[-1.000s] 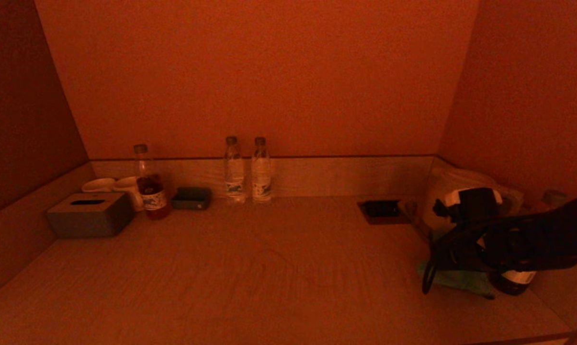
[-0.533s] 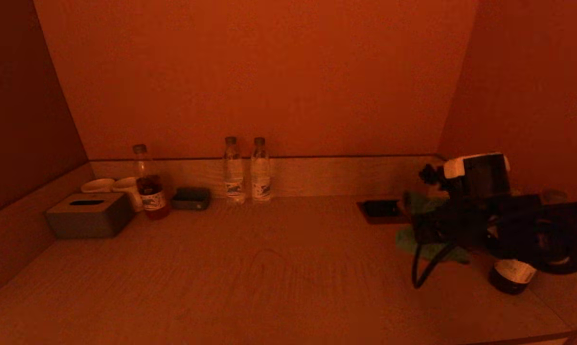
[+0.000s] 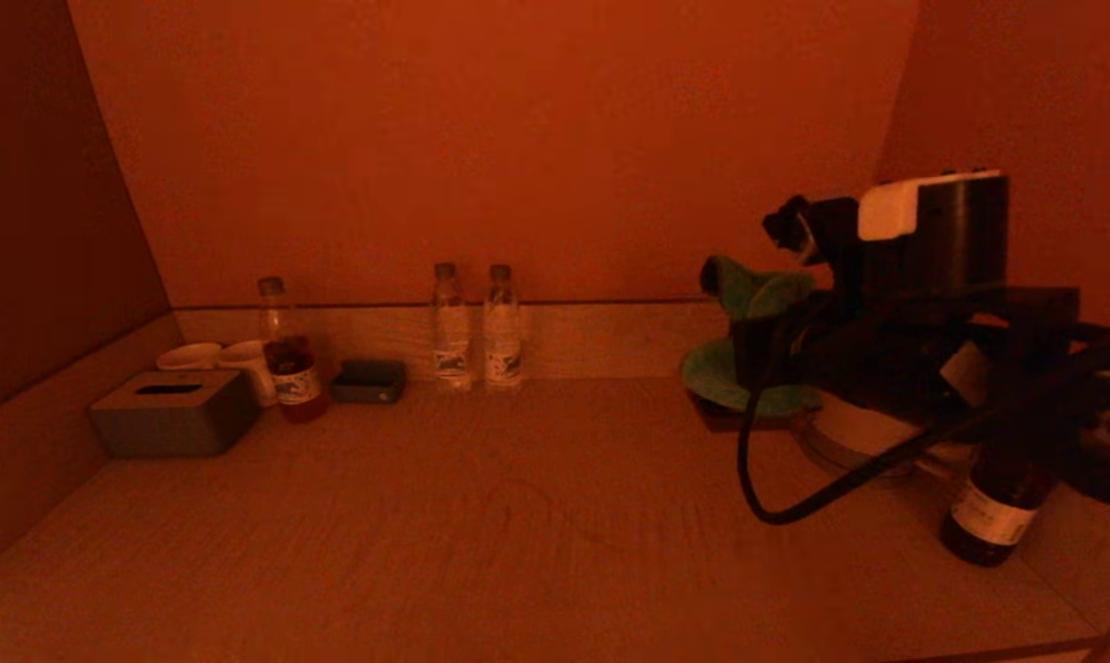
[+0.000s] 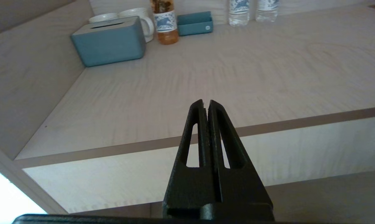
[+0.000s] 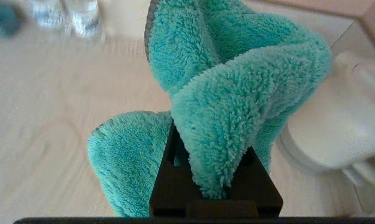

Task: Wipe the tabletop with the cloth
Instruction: Sweep the stains on the table

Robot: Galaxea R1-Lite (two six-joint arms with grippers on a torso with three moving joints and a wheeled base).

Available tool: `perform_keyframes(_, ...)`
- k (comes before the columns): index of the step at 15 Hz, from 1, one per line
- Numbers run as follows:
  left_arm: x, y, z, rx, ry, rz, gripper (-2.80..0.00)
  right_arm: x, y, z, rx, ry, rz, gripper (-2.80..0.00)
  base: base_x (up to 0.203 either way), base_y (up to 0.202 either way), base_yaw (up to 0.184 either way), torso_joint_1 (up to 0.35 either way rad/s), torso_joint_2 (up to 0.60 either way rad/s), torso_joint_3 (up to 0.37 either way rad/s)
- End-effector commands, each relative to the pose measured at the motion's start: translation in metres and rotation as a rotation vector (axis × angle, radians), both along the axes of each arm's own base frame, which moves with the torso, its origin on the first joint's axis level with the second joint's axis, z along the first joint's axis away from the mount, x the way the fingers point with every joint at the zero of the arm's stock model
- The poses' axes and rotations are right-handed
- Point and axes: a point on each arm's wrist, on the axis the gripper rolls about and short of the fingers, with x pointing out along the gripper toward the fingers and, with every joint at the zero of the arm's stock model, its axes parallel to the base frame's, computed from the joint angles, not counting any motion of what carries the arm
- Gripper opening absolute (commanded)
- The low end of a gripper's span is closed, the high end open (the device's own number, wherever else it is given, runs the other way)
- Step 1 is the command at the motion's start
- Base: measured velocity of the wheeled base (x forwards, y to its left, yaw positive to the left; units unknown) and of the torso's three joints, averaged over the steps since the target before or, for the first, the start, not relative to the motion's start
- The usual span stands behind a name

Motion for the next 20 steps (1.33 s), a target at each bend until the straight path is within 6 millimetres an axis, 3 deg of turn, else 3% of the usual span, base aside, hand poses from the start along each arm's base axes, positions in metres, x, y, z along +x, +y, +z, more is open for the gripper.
perform_keyframes(1,0.0,0.0,0.0,0.001,0.0,-0.001,-2.8,0.013,0.008,0.0,-0.004,0.0,0.013,-2.8,0.0,0.0,0.0,0.0,0.0,0.0)
perform_keyframes(8,0.0,0.0,0.0,0.001,0.0,0.0,-2.8,0.043,0.025,-0.018,-0.026,0.049,0.045,-2.8,0.0,0.0,0.0,0.0,0.0,0.0)
perform_keyframes(11,0.0,0.0,0.0,0.001,0.0,0.0,-2.8,0.052,0.029,-0.033,-0.048,0.088,0.049,-2.8,0.0,0.0,0.0,0.0,0.0,0.0)
perform_keyframes(15,0.0,0.0,0.0,0.001,0.0,-0.001,-2.8,0.067,0.041,-0.068,-0.175,0.166,0.098,-2.8,0.0,0.0,0.0,0.0,0.0,0.0)
perform_keyframes(20,0.0,0.0,0.0,0.001,0.0,0.0,-2.8,0.078,0.063,-0.082,-0.202,0.178,0.148,-2.8,0.0,0.0,0.0,0.0,0.0,0.0)
